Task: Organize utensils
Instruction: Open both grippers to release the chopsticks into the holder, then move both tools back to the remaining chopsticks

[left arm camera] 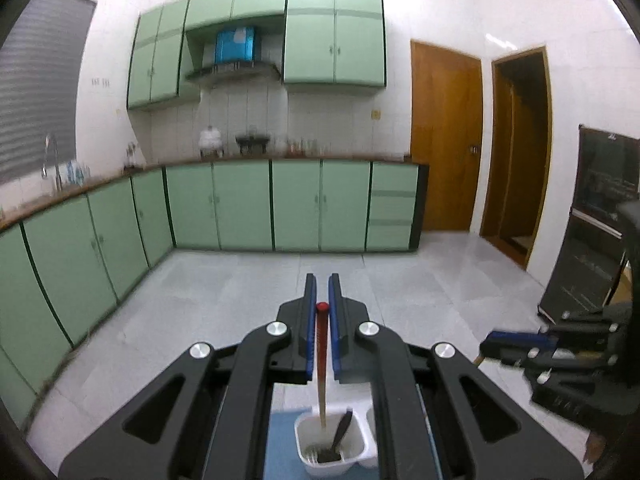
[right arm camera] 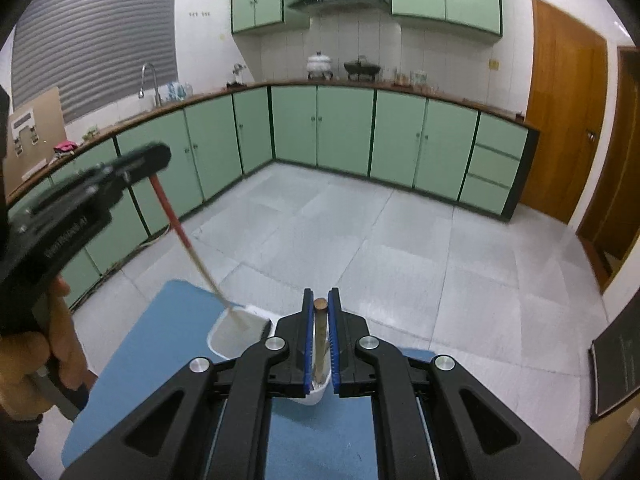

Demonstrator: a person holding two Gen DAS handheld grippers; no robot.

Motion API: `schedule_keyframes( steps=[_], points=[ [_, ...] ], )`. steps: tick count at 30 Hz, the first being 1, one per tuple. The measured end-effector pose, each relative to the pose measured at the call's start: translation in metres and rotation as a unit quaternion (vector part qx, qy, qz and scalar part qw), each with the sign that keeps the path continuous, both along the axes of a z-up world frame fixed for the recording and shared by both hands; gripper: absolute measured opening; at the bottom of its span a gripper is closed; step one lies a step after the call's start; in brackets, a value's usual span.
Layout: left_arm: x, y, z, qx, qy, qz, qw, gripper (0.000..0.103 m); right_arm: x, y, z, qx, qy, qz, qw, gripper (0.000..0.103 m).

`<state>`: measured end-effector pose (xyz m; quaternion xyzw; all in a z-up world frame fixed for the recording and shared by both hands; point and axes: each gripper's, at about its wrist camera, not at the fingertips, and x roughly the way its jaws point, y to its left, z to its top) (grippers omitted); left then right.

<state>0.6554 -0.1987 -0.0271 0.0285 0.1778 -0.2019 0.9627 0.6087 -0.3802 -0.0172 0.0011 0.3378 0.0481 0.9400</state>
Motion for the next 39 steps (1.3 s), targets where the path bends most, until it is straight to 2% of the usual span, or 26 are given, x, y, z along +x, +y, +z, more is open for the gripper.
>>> schedule_keyframes(
  steps=[2, 4, 5, 6, 8, 9, 11, 12, 15, 18, 21, 24, 27, 31, 34, 39],
  points=[
    [0.002, 0.004, -0.02, 0.004, 0.017, 0.004, 0.9998, 0.005, 0.001, -0.006, -0.012, 0.015, 0.01, 0.003, 1.0, 0.007],
    [-0.001, 0.011, -0.033, 0.007, 0.029, 0.006, 0.9995, 0.006, -0.005, -0.009, -0.016, 0.03, 0.007, 0.005, 1.0, 0.013],
    [-0.007, 0.016, -0.038, 0.01, 0.032, 0.006, 0.9994, 0.01, -0.011, -0.01, -0.016, 0.033, 0.002, 0.005, 0.999, 0.026],
    [-0.012, 0.021, -0.04, 0.011, 0.034, 0.002, 0.9994, 0.023, -0.022, -0.011, -0.014, 0.035, -0.008, 0.004, 0.999, 0.034],
    [-0.037, 0.03, -0.039, 0.028, 0.019, 0.003, 0.9994, 0.04, -0.046, -0.01, -0.009, 0.038, -0.023, 0.009, 0.999, 0.034],
    [-0.053, 0.037, -0.037, 0.033, 0.01, -0.001, 0.9994, 0.044, -0.063, -0.011, -0.005, 0.04, -0.035, 0.009, 0.999, 0.034],
    [-0.083, 0.052, -0.033, 0.04, 0.004, -0.008, 0.9992, 0.046, -0.109, -0.01, -0.003, 0.04, -0.061, 0.011, 0.997, 0.034],
    [-0.103, 0.061, -0.032, 0.038, 0.001, -0.009, 0.9992, 0.05, -0.126, -0.008, -0.004, 0.042, -0.069, 0.013, 0.997, 0.034],
    [-0.164, 0.087, -0.042, 0.034, 0.001, -0.012, 0.9993, 0.056, -0.196, 0.0, -0.021, 0.044, -0.089, 0.015, 0.995, 0.034],
    [-0.232, 0.11, -0.07, 0.043, 0.008, -0.013, 0.9989, 0.058, -0.267, 0.018, -0.061, 0.029, -0.089, 0.014, 0.995, 0.034],
    [-0.289, 0.127, -0.107, 0.049, 0.025, -0.002, 0.9985, 0.06, -0.33, 0.039, -0.12, 0.036, -0.052, 0.008, 0.998, 0.032],
    [-0.34, 0.137, -0.149, 0.057, 0.064, 0.006, 0.9963, 0.06, -0.366, 0.062, -0.168, 0.029, -0.015, 0.006, 0.999, 0.032],
    [-0.38, 0.138, -0.197, 0.059, 0.129, 0.01, 0.9898, 0.059, -0.392, 0.081, -0.202, 0.02, 0.009, 0.002, 1.0, 0.03],
    [-0.402, 0.131, -0.233, 0.057, 0.184, 0.022, 0.9811, 0.056, -0.404, 0.093, -0.221, 0.025, 0.026, -0.002, 0.999, 0.03],
    [-0.404, 0.129, -0.252, 0.053, 0.212, 0.033, 0.9754, 0.052, -0.403, 0.099, -0.232, 0.026, 0.034, -0.002, 0.999, 0.03],
    [-0.403, 0.122, -0.266, 0.063, 0.219, 0.035, 0.9731, 0.05, -0.396, 0.098, -0.243, 0.022, 0.036, -0.003, 0.999, 0.027]
  ],
)
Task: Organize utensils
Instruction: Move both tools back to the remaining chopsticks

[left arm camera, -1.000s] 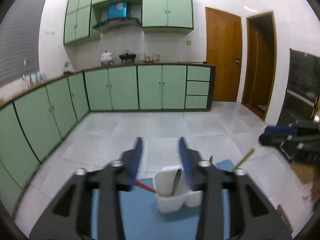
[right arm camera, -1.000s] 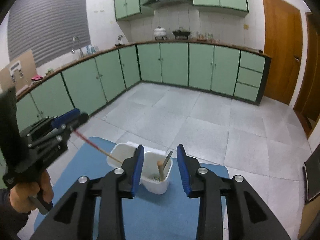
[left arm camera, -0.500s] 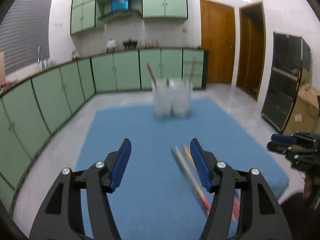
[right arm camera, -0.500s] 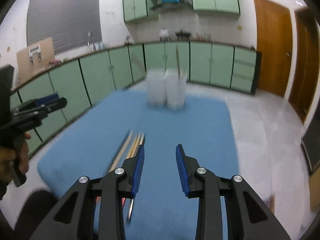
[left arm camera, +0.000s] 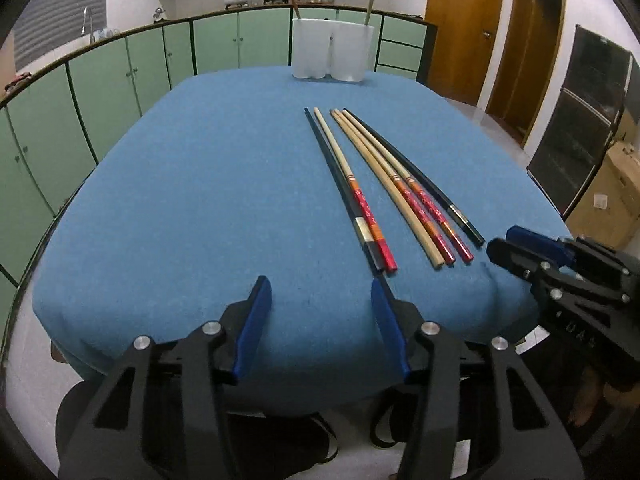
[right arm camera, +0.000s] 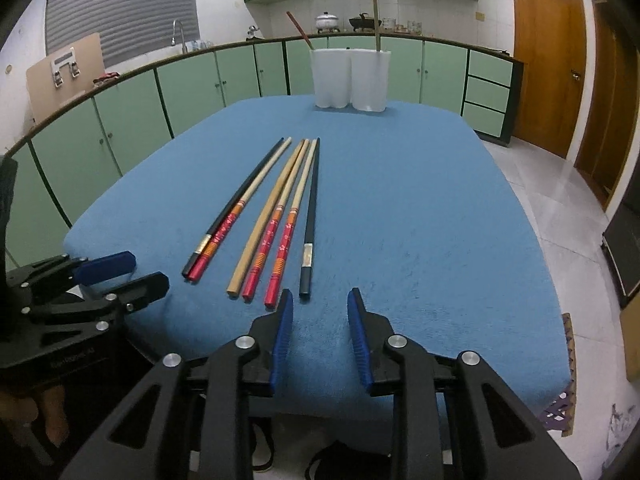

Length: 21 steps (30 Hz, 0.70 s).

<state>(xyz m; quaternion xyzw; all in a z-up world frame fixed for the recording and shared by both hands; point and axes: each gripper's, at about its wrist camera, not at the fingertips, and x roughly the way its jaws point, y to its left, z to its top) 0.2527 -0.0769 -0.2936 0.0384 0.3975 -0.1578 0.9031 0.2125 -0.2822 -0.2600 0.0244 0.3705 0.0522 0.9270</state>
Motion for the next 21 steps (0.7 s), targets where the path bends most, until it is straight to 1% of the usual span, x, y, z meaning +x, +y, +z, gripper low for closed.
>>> schedule_keyframes(
  steps=[4, 7, 10, 13, 15, 17, 19, 21],
  points=[
    [0.006, -0.008, 0.001, 0.007, -0.003, -0.004, 1.0, 0.05, 0.001, 0.0, -0.005, -0.001, 0.0, 0.003, 1.0, 0.027],
    [0.004, -0.018, 0.0, 0.016, -0.008, -0.015, 0.9997, 0.05, 0.0, -0.002, -0.007, 0.004, -0.002, 0.002, 1.0, 0.027],
    [0.01, -0.021, 0.001, 0.014, -0.008, -0.014, 0.9998, 0.051, 0.0, -0.002, -0.008, 0.005, -0.003, 0.001, 1.0, 0.027],
    [0.012, -0.019, 0.0, 0.009, -0.011, -0.001, 0.9999, 0.051, 0.001, -0.002, -0.009, 0.006, -0.004, 0.0, 1.0, 0.027],
    [0.015, -0.014, 0.0, 0.013, -0.015, 0.021, 0.9996, 0.05, 0.002, -0.001, -0.008, 0.005, -0.005, 0.002, 1.0, 0.027],
    [0.02, -0.006, 0.001, 0.009, -0.009, 0.038, 0.9992, 0.05, 0.002, -0.001, -0.009, 0.004, -0.006, 0.003, 1.0, 0.027],
    [0.019, -0.005, 0.002, 0.008, -0.008, 0.036, 0.9993, 0.049, 0.001, 0.0, -0.01, 0.002, -0.007, 0.005, 1.0, 0.027],
    [0.015, -0.01, 0.001, 0.011, -0.011, 0.02, 0.9997, 0.049, 0.001, -0.001, -0.01, 0.002, -0.008, 0.005, 1.0, 0.027]
  ],
)
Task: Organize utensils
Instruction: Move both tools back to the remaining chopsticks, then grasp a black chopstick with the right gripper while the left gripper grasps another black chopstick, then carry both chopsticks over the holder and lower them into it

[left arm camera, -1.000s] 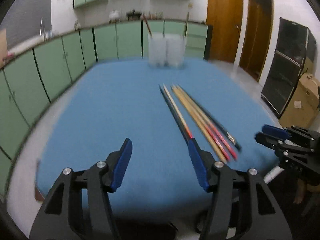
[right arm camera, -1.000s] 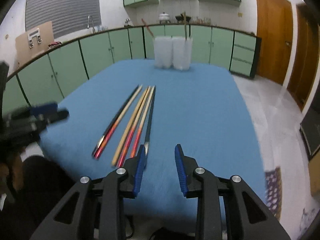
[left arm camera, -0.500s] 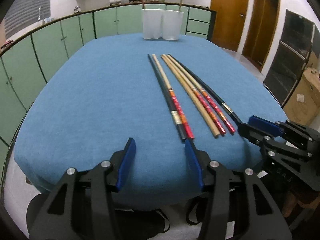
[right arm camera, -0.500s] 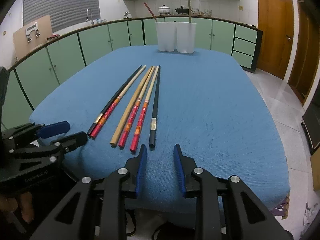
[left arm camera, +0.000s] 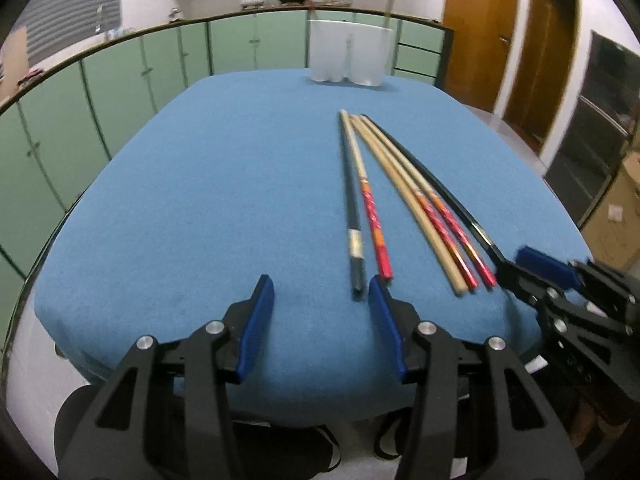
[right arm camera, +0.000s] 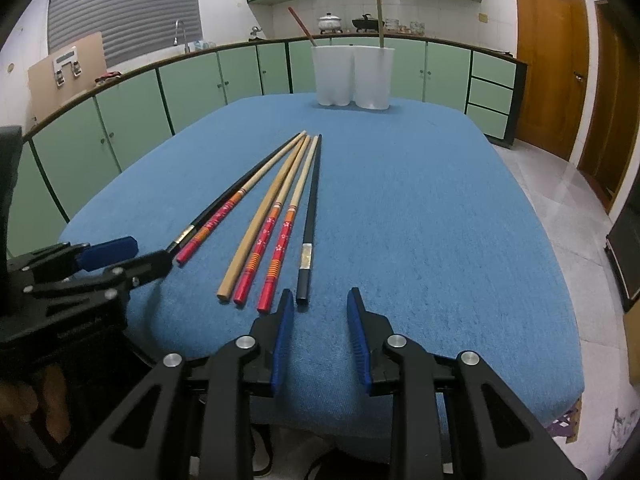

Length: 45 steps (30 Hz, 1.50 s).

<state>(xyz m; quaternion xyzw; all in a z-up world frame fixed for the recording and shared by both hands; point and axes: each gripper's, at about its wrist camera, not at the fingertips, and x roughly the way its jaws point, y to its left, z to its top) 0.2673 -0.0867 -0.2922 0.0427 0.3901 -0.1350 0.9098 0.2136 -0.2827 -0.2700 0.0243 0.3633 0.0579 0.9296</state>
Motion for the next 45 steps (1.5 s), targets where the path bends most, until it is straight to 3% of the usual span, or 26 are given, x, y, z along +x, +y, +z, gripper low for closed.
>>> schedule_keyframes(
  steps=[7, 10, 12, 15, 20, 33, 37, 45],
  points=[
    [0.007, -0.004, -0.003, -0.004, -0.004, -0.01, 0.9999, 0.048, 0.004, 0.007, -0.002, -0.013, -0.013, 0.008, 1.0, 0.027],
    [0.009, -0.002, -0.003, -0.01, -0.005, -0.016, 0.9998, 0.033, 0.005, 0.01, -0.003, -0.025, -0.023, 0.014, 0.999, 0.021],
    [0.011, 0.0, -0.003, -0.016, -0.004, -0.021, 0.9997, 0.019, 0.005, 0.014, -0.002, -0.031, -0.025, 0.021, 0.999, 0.009],
    [0.013, 0.001, -0.003, -0.025, 0.0, -0.032, 0.9992, 0.006, 0.005, 0.017, -0.001, -0.032, -0.025, 0.02, 0.999, 0.007],
    [0.007, 0.005, 0.007, -0.054, -0.005, -0.041, 0.9977, 0.006, 0.001, 0.004, 0.009, 0.001, -0.018, 0.001, 1.0, 0.006],
    [-0.009, 0.023, 0.091, -0.098, -0.084, -0.035, 0.991, 0.006, -0.009, -0.015, 0.115, 0.045, -0.109, -0.016, 0.993, 0.006],
    [0.003, 0.02, 0.119, -0.098, -0.114, -0.047, 0.9876, 0.006, 0.013, -0.014, 0.137, 0.032, -0.106, -0.001, 0.994, 0.006],
    [0.077, 0.014, 0.177, -0.117, -0.116, -0.077, 0.9833, 0.006, 0.095, -0.023, 0.195, 0.025, -0.06, 0.04, 0.997, 0.006]
  ],
)
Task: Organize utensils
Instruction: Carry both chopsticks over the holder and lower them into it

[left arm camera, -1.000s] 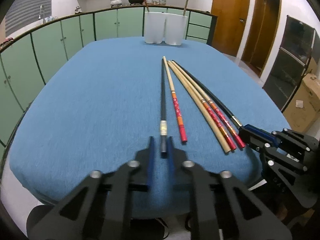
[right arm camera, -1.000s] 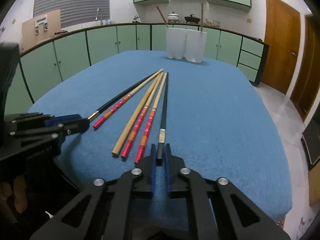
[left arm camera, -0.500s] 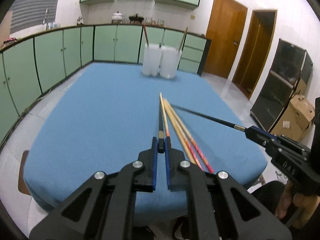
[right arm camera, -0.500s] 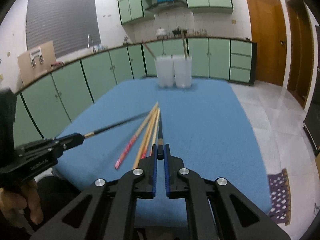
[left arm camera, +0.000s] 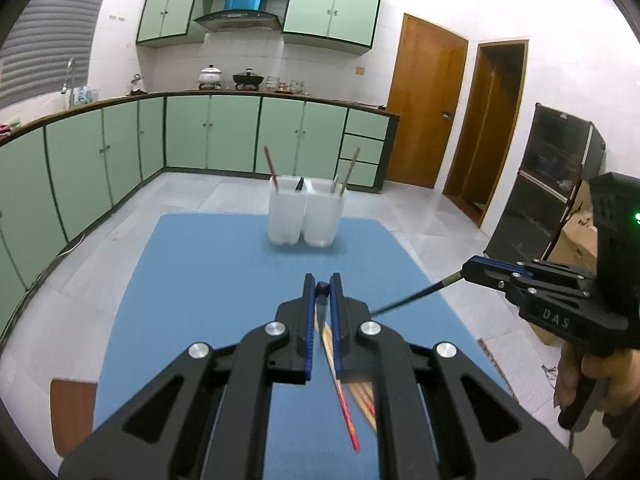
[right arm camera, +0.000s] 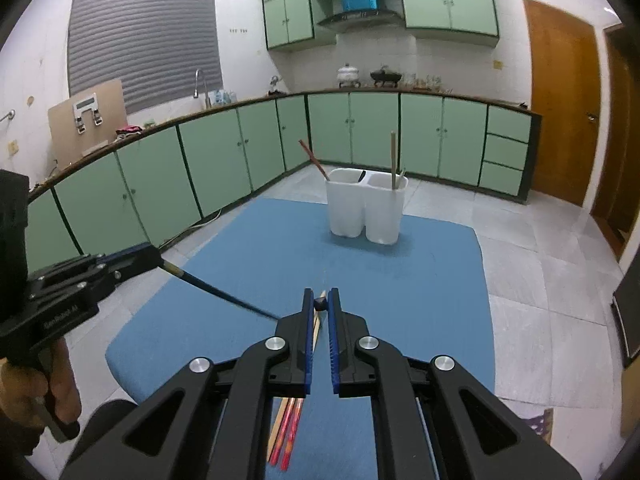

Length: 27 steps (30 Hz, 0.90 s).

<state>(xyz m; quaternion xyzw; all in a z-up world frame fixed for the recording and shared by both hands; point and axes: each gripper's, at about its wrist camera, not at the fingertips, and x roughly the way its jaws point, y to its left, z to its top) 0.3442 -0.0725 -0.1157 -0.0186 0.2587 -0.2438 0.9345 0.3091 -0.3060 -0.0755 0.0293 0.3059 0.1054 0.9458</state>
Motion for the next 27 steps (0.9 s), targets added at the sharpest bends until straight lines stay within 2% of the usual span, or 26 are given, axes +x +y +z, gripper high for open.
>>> schedule_keyframes(
  steps=[5, 15, 20, 27],
  points=[
    [0.038, -0.004, 0.021, -0.001, 0.003, -0.012, 0.9999, 0.006, 0.036, -0.004, 0.025, -0.008, 0.012, 0.013, 1.0, 0.006],
    [0.072, -0.026, 0.047, 0.032, -0.025, -0.031, 0.9987, 0.006, 0.08, 0.002, 0.067, -0.037, 0.002, 0.029, 0.999, 0.006],
    [0.097, -0.034, 0.078, 0.035, -0.052, -0.023, 0.9978, 0.006, 0.106, -0.001, 0.096, -0.044, -0.019, 0.02, 0.999, 0.006],
    [0.152, -0.052, 0.135, 0.022, -0.095, 0.001, 0.9952, 0.006, 0.164, -0.007, 0.148, -0.053, -0.048, 0.0, 0.997, 0.006]
  ],
)
